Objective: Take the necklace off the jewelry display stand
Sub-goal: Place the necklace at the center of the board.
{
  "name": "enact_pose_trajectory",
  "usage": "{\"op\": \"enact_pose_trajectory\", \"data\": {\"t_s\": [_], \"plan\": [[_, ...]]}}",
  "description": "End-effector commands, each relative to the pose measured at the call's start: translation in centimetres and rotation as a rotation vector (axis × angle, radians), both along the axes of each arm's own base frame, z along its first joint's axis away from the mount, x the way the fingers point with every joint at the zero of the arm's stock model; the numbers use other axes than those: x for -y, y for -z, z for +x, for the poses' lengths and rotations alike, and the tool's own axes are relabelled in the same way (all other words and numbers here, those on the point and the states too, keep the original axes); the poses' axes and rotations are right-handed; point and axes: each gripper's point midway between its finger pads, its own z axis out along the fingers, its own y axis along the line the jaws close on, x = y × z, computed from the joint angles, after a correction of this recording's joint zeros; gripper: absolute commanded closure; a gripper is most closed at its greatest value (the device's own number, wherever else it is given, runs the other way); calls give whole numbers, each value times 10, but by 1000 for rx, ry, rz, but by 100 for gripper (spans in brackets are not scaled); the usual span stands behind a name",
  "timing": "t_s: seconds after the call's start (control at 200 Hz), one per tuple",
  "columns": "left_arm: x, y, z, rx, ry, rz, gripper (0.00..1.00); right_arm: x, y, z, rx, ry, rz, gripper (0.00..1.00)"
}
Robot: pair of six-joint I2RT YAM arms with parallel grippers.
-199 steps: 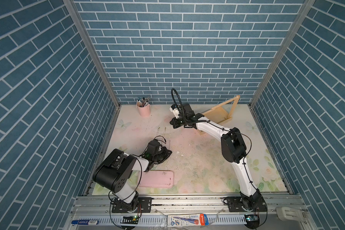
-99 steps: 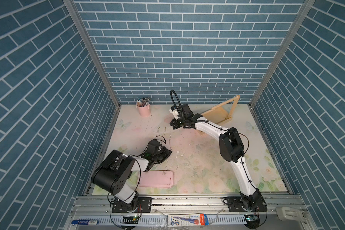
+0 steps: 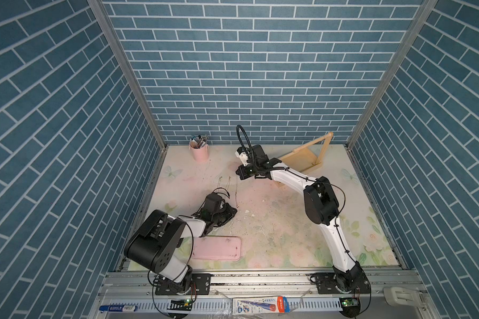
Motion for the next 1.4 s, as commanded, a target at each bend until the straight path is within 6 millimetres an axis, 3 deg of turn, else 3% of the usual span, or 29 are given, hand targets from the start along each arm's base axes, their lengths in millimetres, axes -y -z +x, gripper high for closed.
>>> {"op": "enact_pose_trajectory", "data": {"t_s": [0.0, 0.25, 0.475, 0.705, 0.815, 0.91, 0.99, 1.395], "plan": [[-6, -1, -4, -3, 2, 27, 80, -2, 13, -3, -26, 2, -8, 100], [-1, -44, 7, 94, 43, 36, 72, -4, 19, 2, -28, 5, -18, 100], [-15, -73, 12, 135, 18, 50, 65, -5, 25, 8, -26, 7, -26, 100], [-26, -78, 13, 131, 0, 29, 46, -5, 25, 19, -22, 13, -16, 100], [-28, -82, 13, 138, 0, 24, 34, -6, 27, 23, -28, 11, -17, 100], [-29, -87, 14, 144, 5, 25, 16, -7, 30, 24, -35, 7, -12, 100], [-28, -93, 15, 154, 13, 28, 9, -9, 31, 26, -37, 5, -10, 100], [-27, -95, 15, 157, 33, 22, 1, -8, 47, 40, -60, 20, -12, 100]]}}
